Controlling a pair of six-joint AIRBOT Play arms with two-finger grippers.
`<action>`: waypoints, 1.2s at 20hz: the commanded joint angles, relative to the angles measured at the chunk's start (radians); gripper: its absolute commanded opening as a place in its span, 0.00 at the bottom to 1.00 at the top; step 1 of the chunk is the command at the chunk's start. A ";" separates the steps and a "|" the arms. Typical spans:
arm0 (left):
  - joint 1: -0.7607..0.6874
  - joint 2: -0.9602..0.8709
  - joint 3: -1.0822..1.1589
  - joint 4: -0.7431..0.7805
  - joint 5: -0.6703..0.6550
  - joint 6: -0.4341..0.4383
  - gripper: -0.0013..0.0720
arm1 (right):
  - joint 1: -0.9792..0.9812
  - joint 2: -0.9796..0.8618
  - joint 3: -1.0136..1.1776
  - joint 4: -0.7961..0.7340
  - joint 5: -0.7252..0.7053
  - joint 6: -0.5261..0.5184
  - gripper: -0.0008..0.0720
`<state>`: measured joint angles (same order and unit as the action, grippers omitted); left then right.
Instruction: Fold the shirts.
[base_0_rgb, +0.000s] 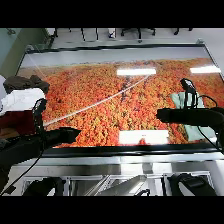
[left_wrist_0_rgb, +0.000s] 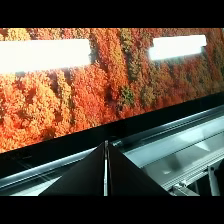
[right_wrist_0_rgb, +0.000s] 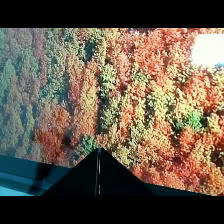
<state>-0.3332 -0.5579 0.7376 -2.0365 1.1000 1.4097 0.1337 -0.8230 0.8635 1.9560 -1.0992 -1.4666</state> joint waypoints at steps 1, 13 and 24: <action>0.000 -0.005 0.005 0.062 -0.013 0.002 0.03 | 0.001 -0.001 0.000 0.000 0.000 0.000 0.04; 0.360 -0.963 0.763 0.898 -0.359 0.185 0.98 | 0.001 -0.001 0.000 0.000 0.000 0.000 0.04; 0.446 -1.688 1.267 0.997 -0.494 0.186 0.98 | 0.001 -0.001 0.000 0.000 0.000 0.000 0.04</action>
<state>0.0910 -2.1757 2.0045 -1.0531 0.7235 1.5913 0.1337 -0.8234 0.8635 1.9556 -1.0996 -1.4662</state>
